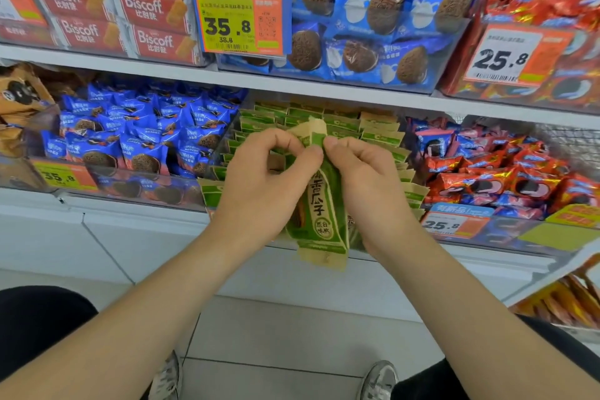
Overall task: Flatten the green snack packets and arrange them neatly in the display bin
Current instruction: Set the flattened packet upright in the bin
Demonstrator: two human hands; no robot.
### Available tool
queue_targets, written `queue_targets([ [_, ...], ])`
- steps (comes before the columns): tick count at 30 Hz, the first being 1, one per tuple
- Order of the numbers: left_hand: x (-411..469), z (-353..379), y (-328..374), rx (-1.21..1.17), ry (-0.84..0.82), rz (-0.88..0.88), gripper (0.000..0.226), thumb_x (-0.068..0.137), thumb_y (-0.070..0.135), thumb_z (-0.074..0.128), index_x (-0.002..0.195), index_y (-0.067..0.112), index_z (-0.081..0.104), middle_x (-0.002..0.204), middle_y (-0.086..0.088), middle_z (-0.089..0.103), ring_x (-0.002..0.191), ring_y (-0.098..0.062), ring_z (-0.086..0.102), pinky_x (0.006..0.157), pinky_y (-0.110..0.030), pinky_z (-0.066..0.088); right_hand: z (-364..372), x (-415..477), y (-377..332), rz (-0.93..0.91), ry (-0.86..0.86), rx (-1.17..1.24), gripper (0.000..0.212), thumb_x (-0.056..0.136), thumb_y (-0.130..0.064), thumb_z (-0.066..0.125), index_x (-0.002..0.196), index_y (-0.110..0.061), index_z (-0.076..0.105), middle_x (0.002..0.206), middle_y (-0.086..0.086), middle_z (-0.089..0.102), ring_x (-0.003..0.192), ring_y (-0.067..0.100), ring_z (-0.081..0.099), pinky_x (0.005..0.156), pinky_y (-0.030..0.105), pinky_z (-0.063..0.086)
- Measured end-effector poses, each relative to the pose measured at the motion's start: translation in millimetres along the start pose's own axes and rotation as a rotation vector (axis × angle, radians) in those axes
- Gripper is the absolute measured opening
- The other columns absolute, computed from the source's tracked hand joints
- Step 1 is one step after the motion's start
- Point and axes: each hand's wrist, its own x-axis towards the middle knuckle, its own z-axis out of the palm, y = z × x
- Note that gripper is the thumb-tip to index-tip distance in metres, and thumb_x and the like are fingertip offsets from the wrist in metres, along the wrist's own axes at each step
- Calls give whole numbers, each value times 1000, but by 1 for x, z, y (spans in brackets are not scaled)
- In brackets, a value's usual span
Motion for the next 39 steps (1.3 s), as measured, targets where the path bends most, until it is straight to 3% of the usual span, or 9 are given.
queue_targets([
  [4,-5,0,2,-112,-142,-10,26,105,14,63,82,5,71,79,-7,67,78,-17,65,87,-59,61,3,-1,5,-119,82,-100,46,105,-36,58,69,-6,56,64,12,49,64,22,48,66,48,46],
  [8,-2,-8,2,-99,-179,-3,23,108,18,60,90,6,68,89,-16,67,88,-30,67,95,-66,57,3,-3,5,-57,69,25,51,104,-40,64,84,7,64,78,38,55,70,30,53,74,61,56],
  [13,1,-12,-2,-117,-215,22,27,110,24,55,98,0,55,95,-33,56,87,-45,59,93,-74,53,-1,-7,-3,-151,26,-133,28,100,-32,73,90,-6,74,86,21,72,79,35,68,79,50,60],
  [15,3,-13,0,-190,-170,-9,23,113,17,50,97,1,54,89,-24,59,84,-30,58,89,-58,57,-1,-9,-5,-142,-111,-215,19,98,-33,75,109,-18,73,98,6,76,93,26,72,85,48,63],
  [18,5,-17,5,-280,-102,-53,21,114,17,45,101,10,59,83,-4,68,79,-15,67,78,-39,61,-1,-12,-2,-100,-259,-308,40,96,-39,76,132,-39,59,115,-12,73,110,11,70,92,45,62],
  [26,0,-15,7,-308,-132,-224,36,105,37,62,103,2,69,103,-3,80,108,-23,77,84,-48,65,5,-11,7,-215,103,-271,44,93,-56,72,83,-17,56,75,10,66,66,28,60,63,48,54],
  [32,-8,-11,4,-211,-133,-127,21,92,25,79,85,6,76,85,0,76,95,-17,78,84,-37,66,-1,-9,7,-257,129,-316,41,105,-46,59,82,-12,65,53,-15,52,48,4,46,51,18,34],
  [36,-9,-13,3,-171,-171,-97,15,98,9,73,86,1,77,82,-6,78,89,-21,80,84,-33,65,-2,-8,7,-229,125,-288,40,103,-45,63,79,-13,68,58,-7,58,53,9,50,54,30,41],
  [39,-9,-16,0,-114,-247,-69,15,103,6,64,92,1,72,85,-3,78,91,-16,79,85,-32,65,-1,-7,7,-162,145,-147,38,100,-41,70,78,-10,71,73,12,72,67,37,66,63,51,58],
])
